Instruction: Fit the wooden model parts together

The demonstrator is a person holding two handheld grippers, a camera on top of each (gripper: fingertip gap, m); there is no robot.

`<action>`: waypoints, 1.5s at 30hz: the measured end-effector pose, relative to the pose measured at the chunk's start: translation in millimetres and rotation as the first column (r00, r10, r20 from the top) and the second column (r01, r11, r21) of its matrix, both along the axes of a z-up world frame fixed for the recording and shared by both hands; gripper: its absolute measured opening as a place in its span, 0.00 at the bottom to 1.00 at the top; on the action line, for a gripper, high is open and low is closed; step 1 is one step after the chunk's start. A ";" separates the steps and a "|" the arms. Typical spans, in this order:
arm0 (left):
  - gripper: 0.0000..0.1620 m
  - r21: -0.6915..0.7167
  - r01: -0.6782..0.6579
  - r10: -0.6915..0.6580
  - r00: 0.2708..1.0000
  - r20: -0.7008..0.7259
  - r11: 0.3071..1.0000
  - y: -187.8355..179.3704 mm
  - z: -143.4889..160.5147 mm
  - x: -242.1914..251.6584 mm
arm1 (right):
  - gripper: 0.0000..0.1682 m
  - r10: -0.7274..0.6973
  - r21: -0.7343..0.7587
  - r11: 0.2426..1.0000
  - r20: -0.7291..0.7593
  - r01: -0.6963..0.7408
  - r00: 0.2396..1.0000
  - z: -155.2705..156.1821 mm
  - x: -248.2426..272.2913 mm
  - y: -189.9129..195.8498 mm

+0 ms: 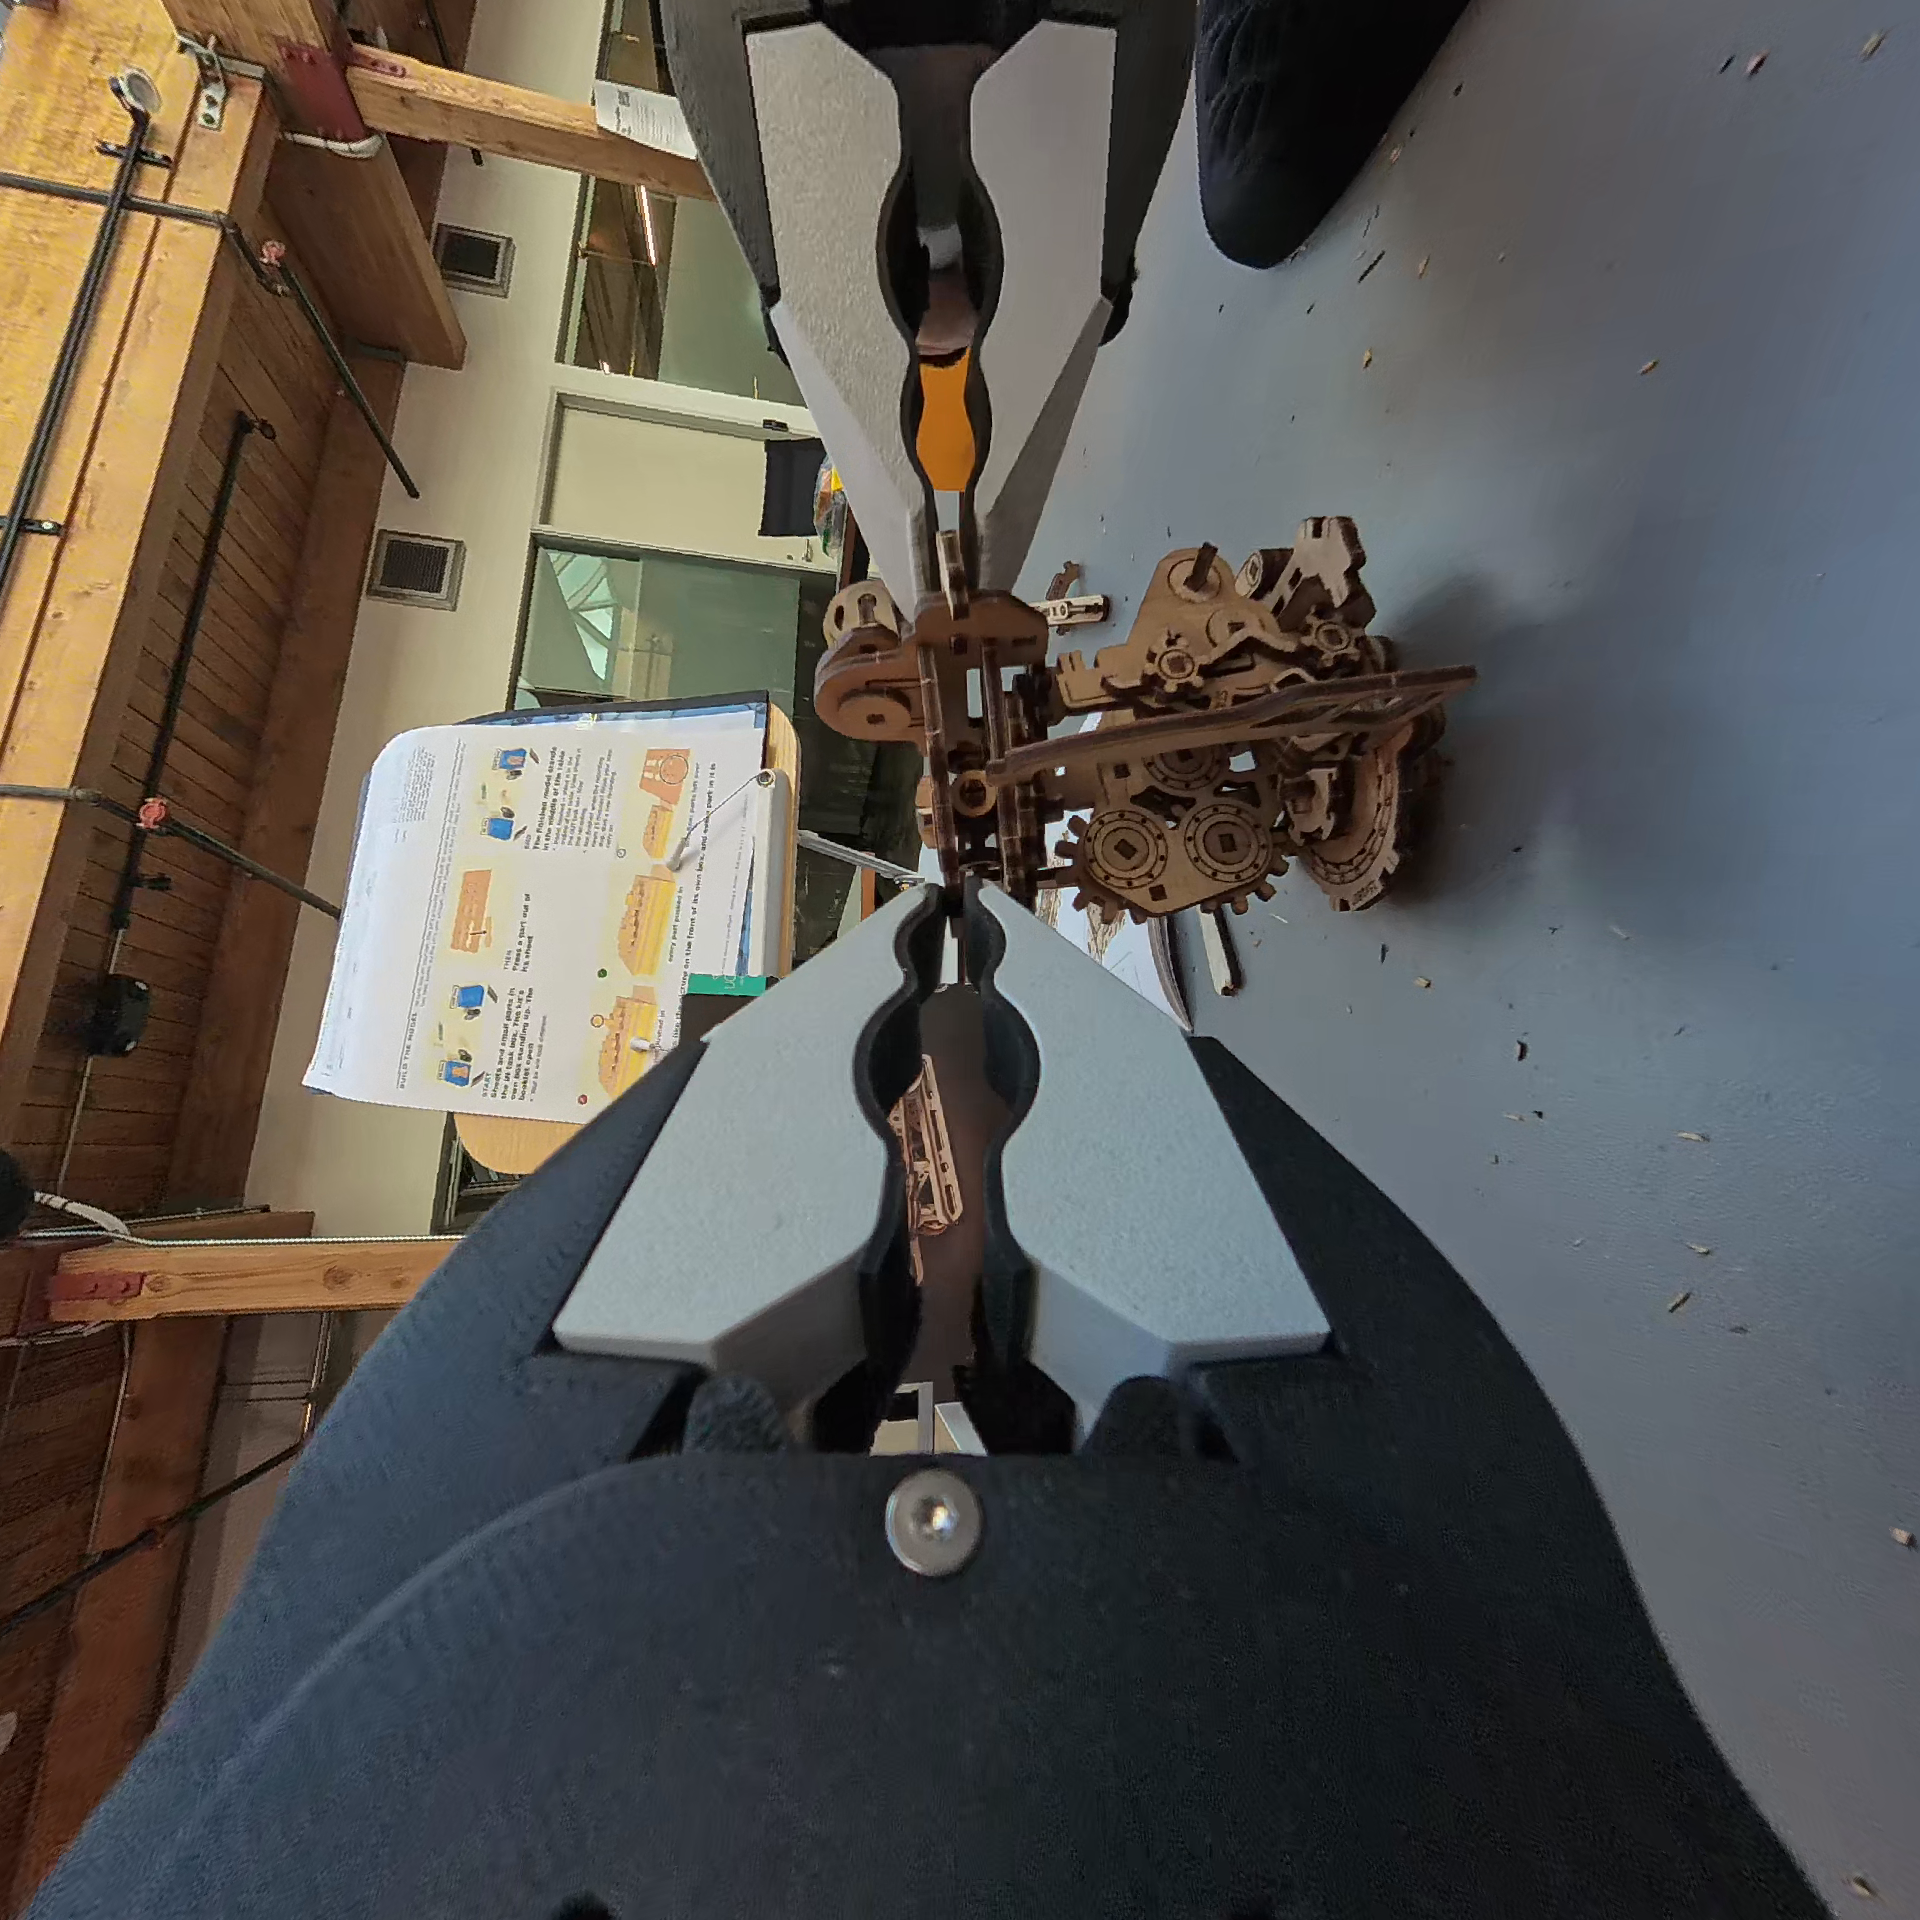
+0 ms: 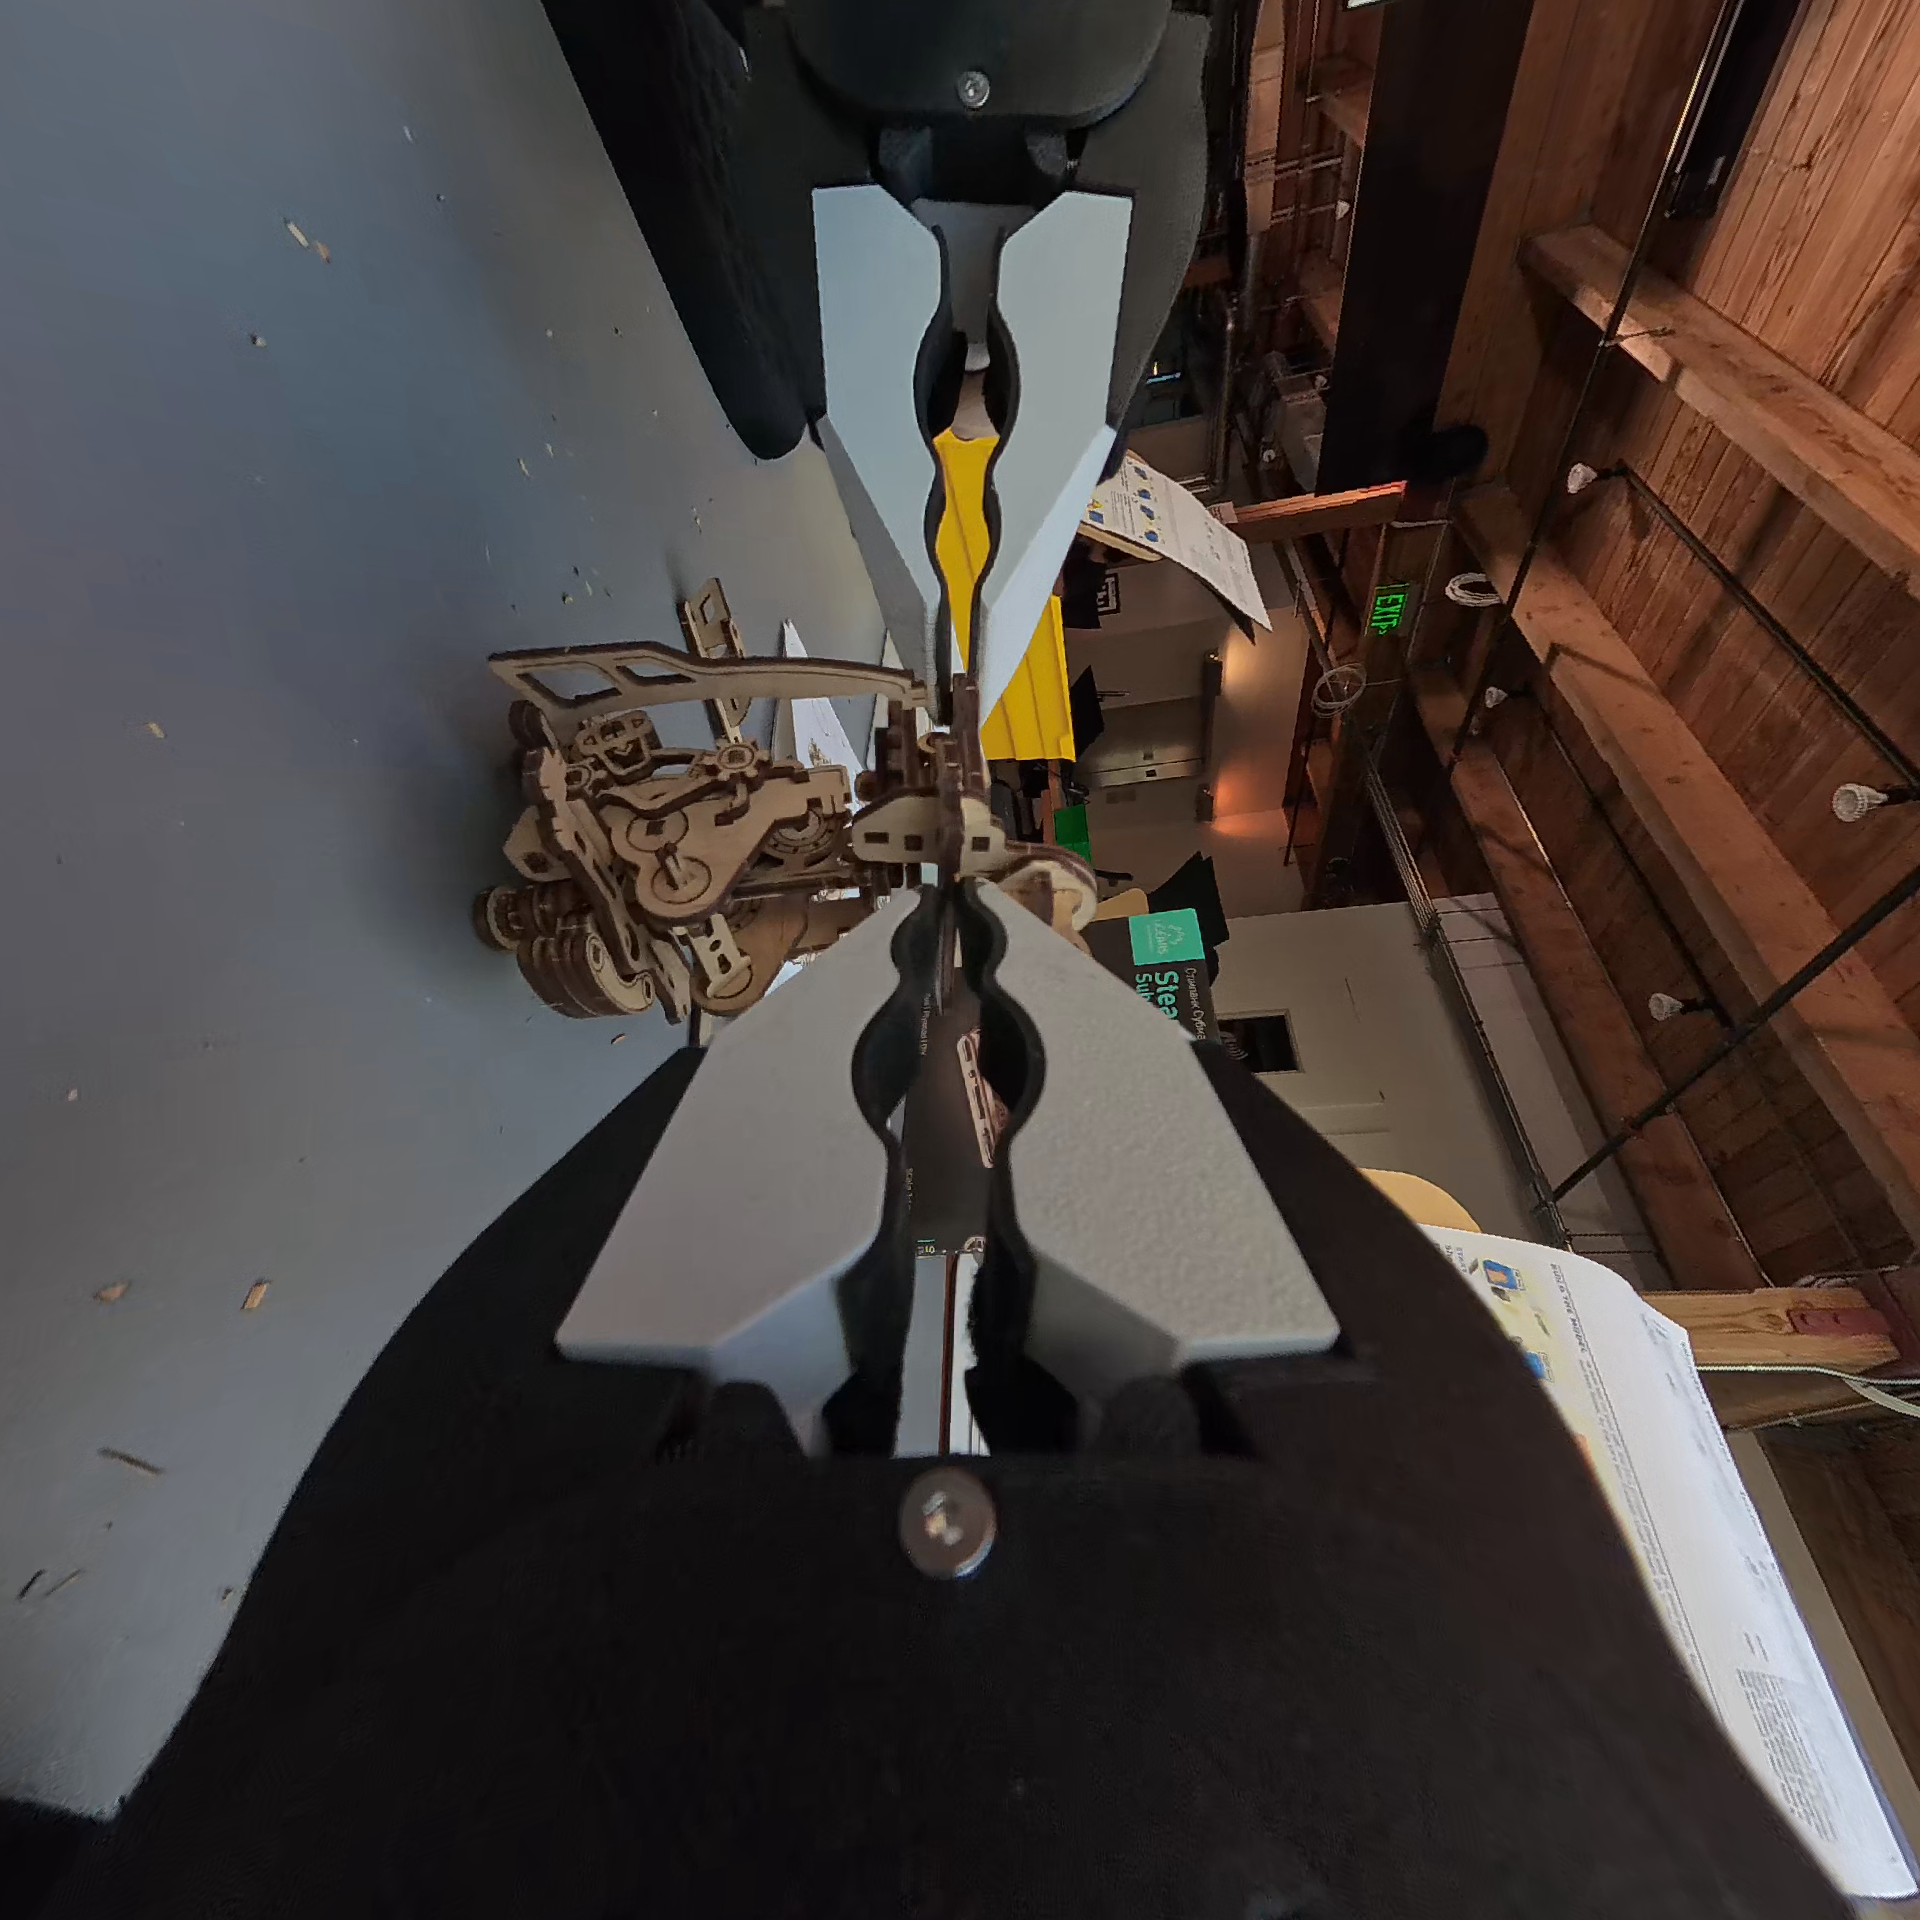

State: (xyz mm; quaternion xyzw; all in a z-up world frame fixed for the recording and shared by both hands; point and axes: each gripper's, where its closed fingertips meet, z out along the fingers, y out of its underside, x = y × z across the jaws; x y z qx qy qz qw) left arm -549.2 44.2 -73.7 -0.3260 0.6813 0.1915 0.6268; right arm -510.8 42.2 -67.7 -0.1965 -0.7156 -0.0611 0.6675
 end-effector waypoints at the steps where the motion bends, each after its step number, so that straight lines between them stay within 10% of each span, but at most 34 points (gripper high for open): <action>1: 0.01 0.008 0.000 0.000 1.000 -0.002 1.000 -0.1 0.4 -0.1 | 0.02 -0.002 0.011 1.000 0.000 0.002 1.000 -0.4 -0.2 0.0; 45: 0.00 0.009 -0.034 0.033 0.998 0.062 0.999 3.6 16.6 -3.0 | 0.01 -0.045 -0.087 0.995 -0.063 0.039 0.997 11.3 -8.0 9.5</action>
